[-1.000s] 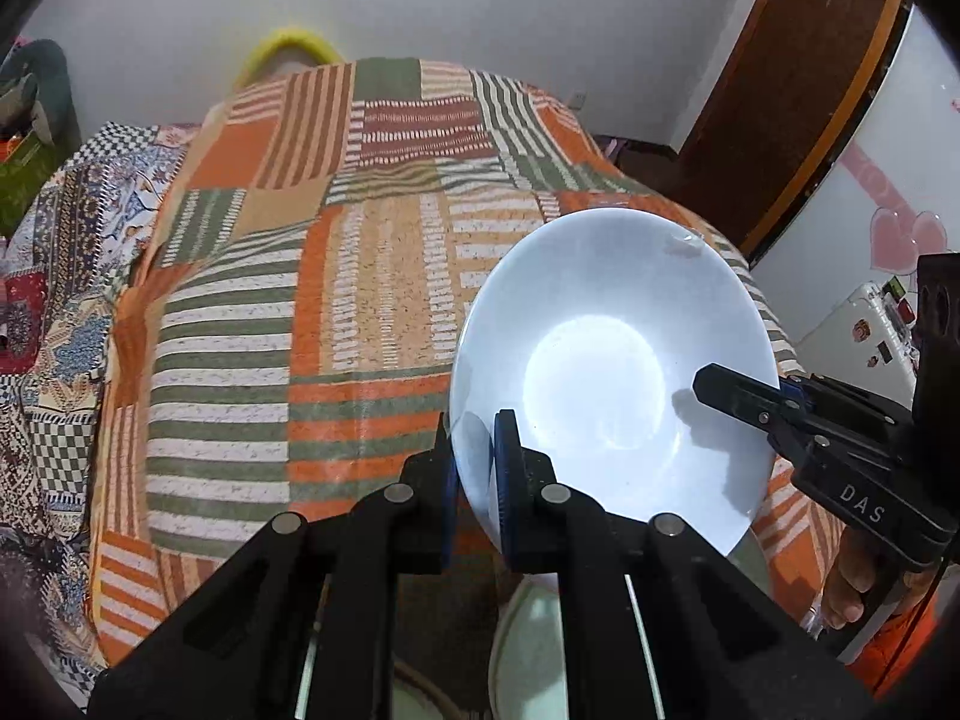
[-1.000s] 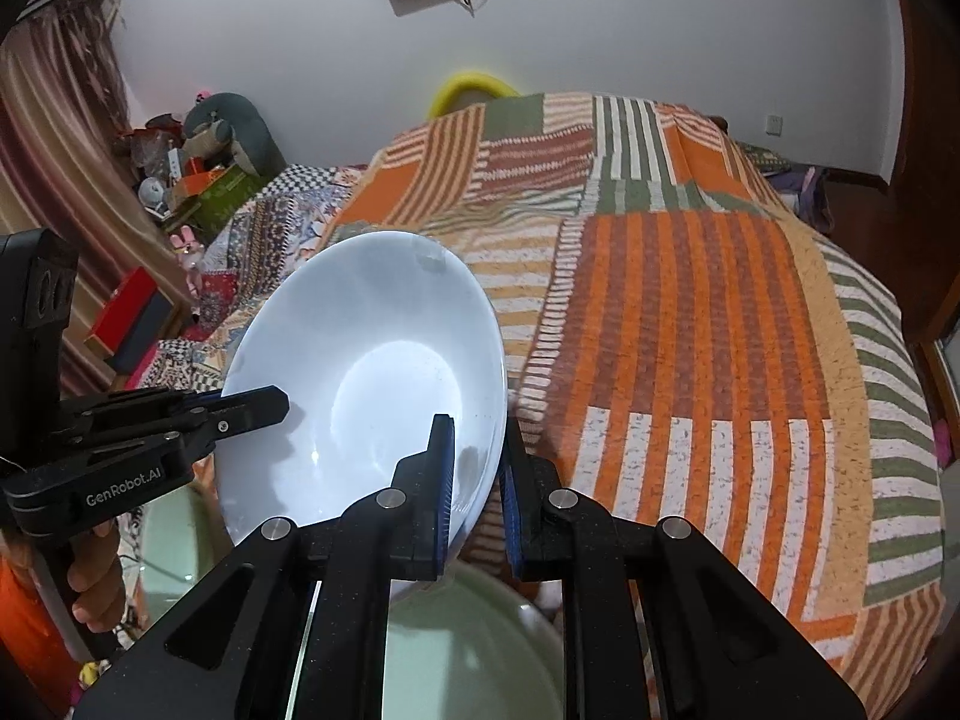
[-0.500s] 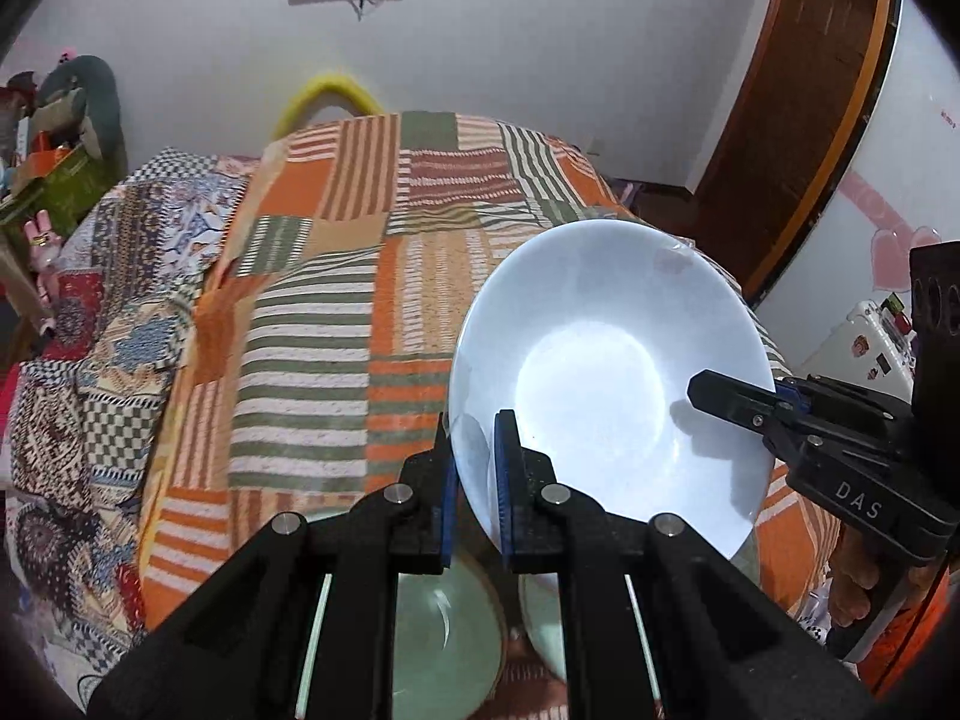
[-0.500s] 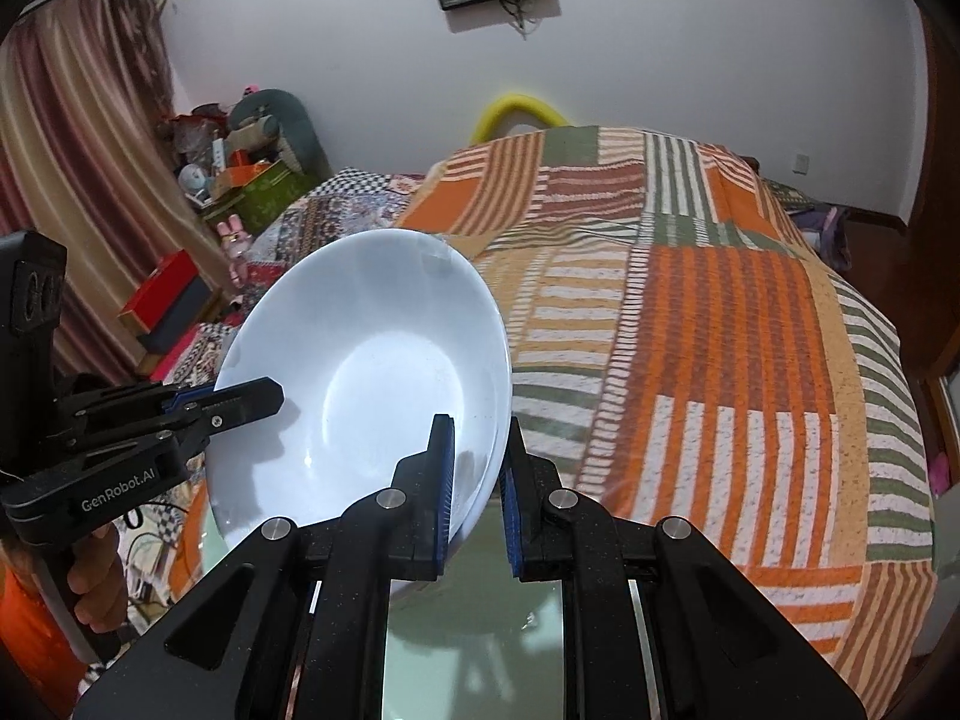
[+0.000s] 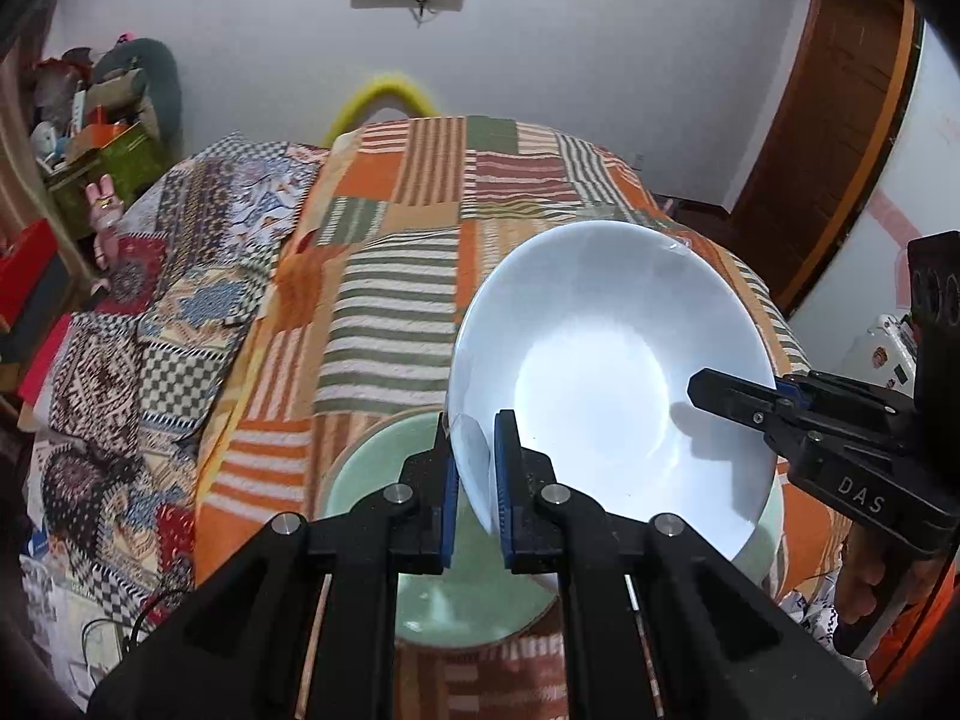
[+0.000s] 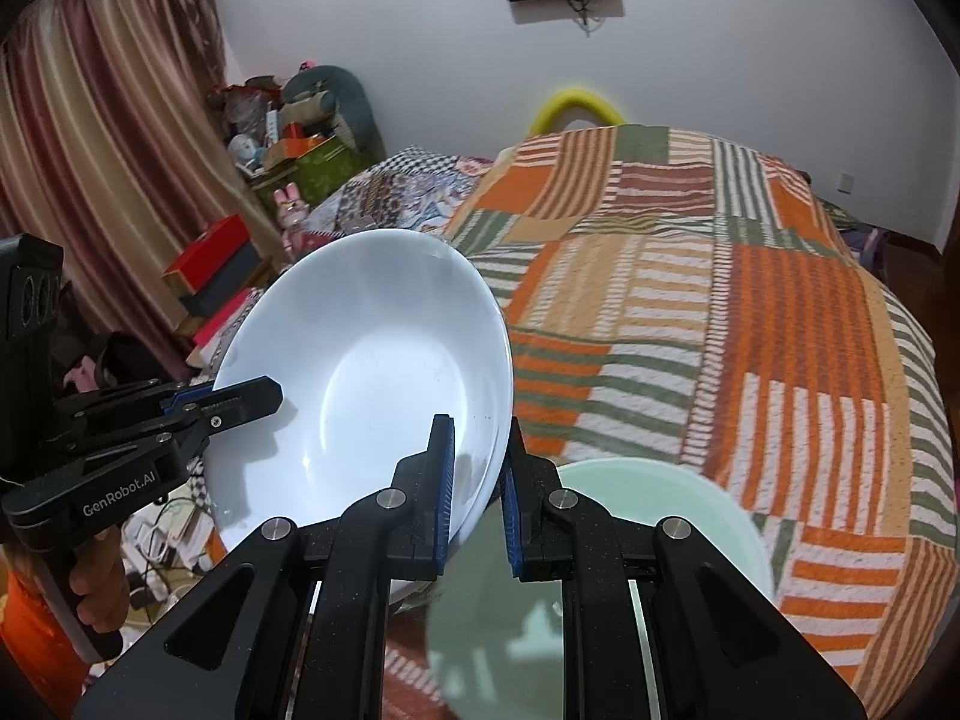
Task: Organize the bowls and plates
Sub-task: 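Carry the white spotted bowl over the nested mint green bowl, then lower the white spotted bowl into the mint green bowl with both grippers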
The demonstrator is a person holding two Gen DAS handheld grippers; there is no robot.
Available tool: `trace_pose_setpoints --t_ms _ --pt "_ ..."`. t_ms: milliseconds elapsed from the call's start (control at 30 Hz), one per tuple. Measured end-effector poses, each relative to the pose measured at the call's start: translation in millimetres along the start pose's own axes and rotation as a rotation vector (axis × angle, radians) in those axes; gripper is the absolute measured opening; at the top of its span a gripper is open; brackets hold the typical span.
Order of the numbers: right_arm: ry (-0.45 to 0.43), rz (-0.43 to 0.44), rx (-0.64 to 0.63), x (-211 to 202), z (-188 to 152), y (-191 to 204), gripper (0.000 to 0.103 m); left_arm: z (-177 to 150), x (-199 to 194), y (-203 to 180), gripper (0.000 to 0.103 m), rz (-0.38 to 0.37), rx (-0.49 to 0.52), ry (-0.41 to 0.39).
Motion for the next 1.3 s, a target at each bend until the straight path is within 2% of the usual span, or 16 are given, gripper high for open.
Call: trace_pose_setpoints --t_ms 500,933,1300 --pt "0.084 0.043 -0.023 40 -21 32 0.013 -36 8 41 0.01 0.059 -0.036 0.037" --pt "0.164 0.042 -0.01 70 -39 39 0.013 -65 39 60 0.01 0.059 -0.092 0.122" --pt "0.212 0.02 -0.017 87 -45 39 0.013 -76 60 68 0.01 0.049 -0.133 0.169"
Point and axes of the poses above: each gripper's, at about its wrist camera, not at the fingertips, and x roughly the way its jaws point, y to its left, z to its top, the point moved 2 cm from there along x, roughly the way its jaws point, and after that the axes turned 12 degrees about z, right-handed, at the moved point
